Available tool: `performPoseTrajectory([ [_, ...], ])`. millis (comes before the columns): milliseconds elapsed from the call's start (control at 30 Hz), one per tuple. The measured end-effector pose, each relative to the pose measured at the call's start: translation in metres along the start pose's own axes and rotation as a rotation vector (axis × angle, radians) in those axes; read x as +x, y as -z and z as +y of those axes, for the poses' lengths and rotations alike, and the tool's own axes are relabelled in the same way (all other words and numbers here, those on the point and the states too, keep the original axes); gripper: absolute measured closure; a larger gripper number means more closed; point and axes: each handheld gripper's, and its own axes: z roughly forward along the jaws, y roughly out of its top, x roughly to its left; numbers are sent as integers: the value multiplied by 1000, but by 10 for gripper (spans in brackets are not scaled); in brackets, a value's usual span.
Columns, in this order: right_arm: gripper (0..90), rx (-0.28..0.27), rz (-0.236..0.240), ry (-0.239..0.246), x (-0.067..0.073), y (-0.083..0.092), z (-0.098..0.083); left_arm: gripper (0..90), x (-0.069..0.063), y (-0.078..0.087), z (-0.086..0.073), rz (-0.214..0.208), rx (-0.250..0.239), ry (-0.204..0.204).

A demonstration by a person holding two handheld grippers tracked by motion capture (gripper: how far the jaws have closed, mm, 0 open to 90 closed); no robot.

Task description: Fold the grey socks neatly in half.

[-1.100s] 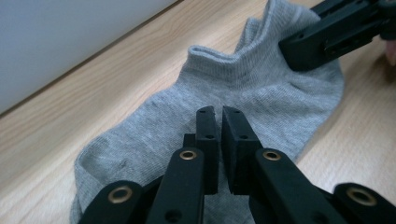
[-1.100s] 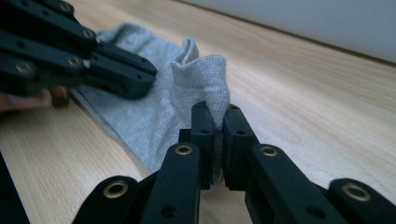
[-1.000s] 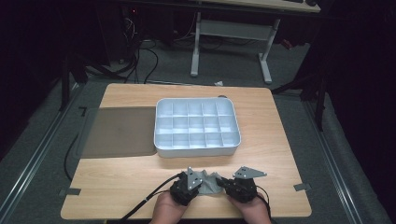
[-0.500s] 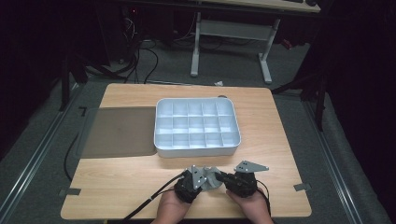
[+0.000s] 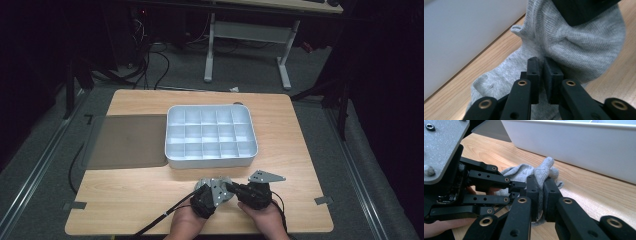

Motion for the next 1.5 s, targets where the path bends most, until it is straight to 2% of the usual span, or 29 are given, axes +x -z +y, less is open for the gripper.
performPoseTrajectory([
  [33, 865, -6, -6, -3, -2, 2, -1, 747, 6, 4, 0, -28, -8, 42],
  [67, 865, -6, -6, -3, -2, 2, -1, 733, 6, 4, 0, -28, -8, 42],
  [100, 864, -14, -7, -9, -2, 3, -1, 733, 13, 10, -2, -48, -32, 82],
  [133, 864, -27, -10, -17, -6, 7, -1, 689, 25, 22, -7, -47, -72, 136],
  [167, 864, -27, -10, -17, -6, 7, -1, 665, 25, 22, -7, -47, -72, 136],
  [233, 863, -24, -19, -18, -8, 9, -2, 633, 44, 34, -15, -74, -99, 219],
  [300, 863, -19, -25, -20, -10, 9, -3, 607, 58, 39, -23, -94, -101, 273],
  [367, 861, -12, -28, -21, -10, 8, -4, 576, 69, 35, -29, -146, -82, 342],
  [433, 860, -8, -32, -13, -9, 6, -4, 556, 74, 30, -31, -186, -76, 380],
  [500, 857, -3, -37, -15, -9, 5, -4, 550, 75, 25, -31, -187, -66, 382],
  [567, 853, 1, -42, -12, -8, 4, -3, 670, 75, 19, -32, -193, -51, 396],
  [600, 852, 6, -46, -12, -8, 3, -3, 670, 75, 16, -33, -205, -41, 404],
  [667, 848, 19, -57, -3, -6, 1, -3, 772, 75, 15, -35, -229, -42, 423],
  [733, 845, 25, -63, -5, -4, 1, -2, 802, 72, 19, -36, -242, -44, 417],
  [900, 838, 47, -80, 24, 4, -5, 2, 806, 65, 28, -40, -249, -65, 380],
  [1033, 832, 63, -93, 53, 13, -13, 5, 791, 64, 26, -42, -274, -72, 385],
  [1133, 831, 79, -110, 84, 24, -23, 10, 780, 64, 27, -42, -277, -69, 375],
  [1200, 832, 80, -114, 89, 26, -26, 11, 777, 63, 27, -42, -276, -70, 368],
  [1233, 832, 87, -121, 108, 31, -34, 12, 771, 62, 28, -42, -275, -75, 355],
  [1400, 832, 100, -126, 121, 36, -47, 11, 759, 61, 28, -43, -274, -77, 346],
  [1500, 808, 101, -104, 110, 36, -51, 11, 746, 60, 28, -42, -268, -77, 341],
])
